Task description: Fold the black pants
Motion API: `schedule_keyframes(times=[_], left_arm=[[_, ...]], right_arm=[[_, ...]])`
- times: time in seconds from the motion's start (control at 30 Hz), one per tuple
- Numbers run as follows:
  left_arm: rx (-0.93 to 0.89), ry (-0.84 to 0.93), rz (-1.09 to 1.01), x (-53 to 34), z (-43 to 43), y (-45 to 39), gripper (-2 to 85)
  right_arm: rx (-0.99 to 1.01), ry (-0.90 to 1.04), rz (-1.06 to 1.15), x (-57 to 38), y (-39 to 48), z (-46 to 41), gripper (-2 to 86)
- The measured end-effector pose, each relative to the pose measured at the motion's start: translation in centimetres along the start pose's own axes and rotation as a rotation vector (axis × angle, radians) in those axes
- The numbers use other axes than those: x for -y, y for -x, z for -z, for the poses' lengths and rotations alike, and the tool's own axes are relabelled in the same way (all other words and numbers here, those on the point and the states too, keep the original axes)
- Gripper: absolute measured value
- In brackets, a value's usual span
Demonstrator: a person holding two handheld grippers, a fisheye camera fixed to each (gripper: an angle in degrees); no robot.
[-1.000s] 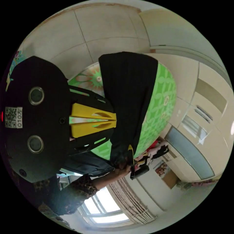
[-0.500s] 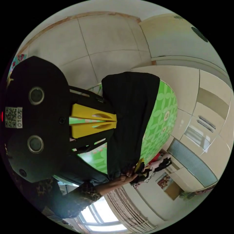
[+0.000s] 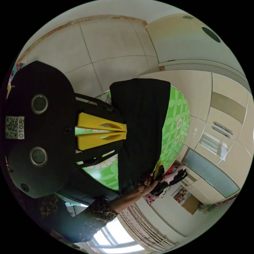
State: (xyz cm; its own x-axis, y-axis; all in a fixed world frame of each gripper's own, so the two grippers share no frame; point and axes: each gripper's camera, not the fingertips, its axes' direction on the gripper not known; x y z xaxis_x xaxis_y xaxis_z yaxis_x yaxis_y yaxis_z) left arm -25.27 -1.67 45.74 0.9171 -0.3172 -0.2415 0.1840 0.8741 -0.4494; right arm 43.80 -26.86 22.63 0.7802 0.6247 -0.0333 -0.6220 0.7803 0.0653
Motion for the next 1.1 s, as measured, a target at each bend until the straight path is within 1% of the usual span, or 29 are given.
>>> schedule_keyframes(times=[0.03, 0.07, 0.13, 0.2, 0.23, 0.27, 0.3, 0.37, 0.4, 0.43, 0.47, 0.5, 0.53, 0.57, 0.67, 0.73, 0.77, 0.8, 0.83, 0.9, 0.93, 0.97, 1.0, 1.03, 1.07, 1.1], left_arm=[[-0.003, 0.0, -0.002, 0.0, 0.1, 0.1, -0.4], [-0.009, -0.001, -0.009, -0.1, 0.2, 0.4, -0.4], [-0.022, -0.007, -0.006, -0.3, 0.4, 0.9, -0.4], [-0.028, -0.013, -0.007, -0.7, 0.8, 1.4, -0.4], [-0.027, -0.013, -0.007, -0.8, 0.9, 1.5, -0.4], [-0.025, -0.011, -0.005, -0.9, 1.1, 1.7, -0.4], [-0.023, -0.011, -0.005, -1.0, 1.3, 2.0, -0.4], [-0.024, -0.015, -0.004, -1.3, 1.7, 2.4, -0.4], [-0.029, -0.016, -0.002, -1.5, 2.0, 2.8, -0.4], [-0.033, -0.016, -0.001, -1.6, 2.2, 3.1, -0.4], [-0.044, -0.016, 0.002, -1.8, 2.4, 3.6, -0.4], [-0.059, -0.018, 0.005, -2.0, 2.8, 4.2, -0.4], [-0.07, -0.018, 0.007, -2.1, 2.9, 4.6, -0.4], [-0.103, -0.02, 0.023, -2.3, 3.3, 5.5, -0.4], [-0.146, -0.061, 0.077, -3.2, 4.4, 8.1, -0.4], [-0.188, -0.062, 0.115, -3.5, 5.0, 9.5, -0.4], [-0.206, -0.059, 0.133, -3.8, 5.6, 10.3, -0.3], [-0.185, -0.092, 0.142, -4.6, 7.1, 11.0, -0.3], [-0.174, -0.121, 0.146, -5.2, 8.1, 11.4, -0.2], [-0.219, -0.242, 0.16, -9.1, 12.6, 13.8, -0.1], [-0.248, -0.268, 0.168, -10.4, 13.6, 14.5, -0.1], [-0.319, -0.317, 0.2, -13.4, 15.3, 16.2, -0.1], [-0.401, -0.355, 0.225, -16.6, 16.4, 17.8, 0.0], [-0.438, -0.366, 0.239, -18.4, 16.7, 18.5, 0.1], [-0.496, -0.381, 0.287, -22.1, 16.9, 19.7, 0.2], [-0.537, -0.392, 0.353, -26.0, 16.5, 20.7, 0.4]], right_arm=[[0.063, 0.076, 0.042, -0.3, 1.0, -0.7, 1.7], [0.05, 0.185, 0.082, -0.6, 2.4, -2.1, 1.7], [-0.034, 0.286, 0.145, -1.2, 4.9, -4.1, 1.8], [-0.07, 0.366, 0.179, -1.3, 6.8, -5.9, 1.8], [-0.113, 0.381, 0.167, -1.1, 7.4, -6.5, 1.8], [-0.197, 0.376, 0.113, -0.5, 7.2, -6.6, 1.7], [-0.175, 0.347, 0.104, -0.2, 7.2, -6.2, 1.7], [-0.104, 0.154, -0.043, 0.6, 5.8, -3.0, 1.7], [-0.088, 0.107, -0.081, 0.6, 5.4, -2.1, 1.7], [-0.042, 0.023, -0.148, 0.2, 4.8, -0.5, 1.7], [0.02, -0.022, -0.163, -0.4, 4.7, 0.6, 1.8], [0.044, -0.019, -0.152, -0.7, 4.9, 0.8, 1.8], [0.064, 0.036, -0.124, -1.4, 5.5, 0.6, 1.8], [0.058, 0.132, -0.101, -2.2, 6.4, -0.1, 1.8], [0.021, 0.291, -0.01, -6.0, 9.6, -0.6, 1.9], [0.0, 0.359, -0.018, -8.7, 11.1, 0.6, 2.0], [-0.021, 0.363, 0.012, -10.4, 12.5, 2.6, 2.1], [-0.037, 0.352, 0.04, -11.4, 13.3, 4.0, 2.1], [-0.079, 0.322, 0.085, -13.7, 14.8, 7.3, 2.1], [-0.161, 0.259, 0.095, -17.8, 16.1, 13.3, 2.2], [-0.227, 0.18, 0.081, -21.0, 16.6, 18.0, 2.2], [-0.279, 0.076, 0.042, -24.6, 16.7, 23.0, 2.2], [-0.292, 0.018, 0.012, -26.6, 16.5, 25.6, 2.2], [-0.293, -0.11, -0.047, -30.8, 16.1, 30.7, 2.3], [-0.272, -0.239, -0.089, -35.2, 15.5, 35.3, 2.3], [-0.257, -0.3, -0.112, -37.5, 15.1, 37.3, 2.3]])
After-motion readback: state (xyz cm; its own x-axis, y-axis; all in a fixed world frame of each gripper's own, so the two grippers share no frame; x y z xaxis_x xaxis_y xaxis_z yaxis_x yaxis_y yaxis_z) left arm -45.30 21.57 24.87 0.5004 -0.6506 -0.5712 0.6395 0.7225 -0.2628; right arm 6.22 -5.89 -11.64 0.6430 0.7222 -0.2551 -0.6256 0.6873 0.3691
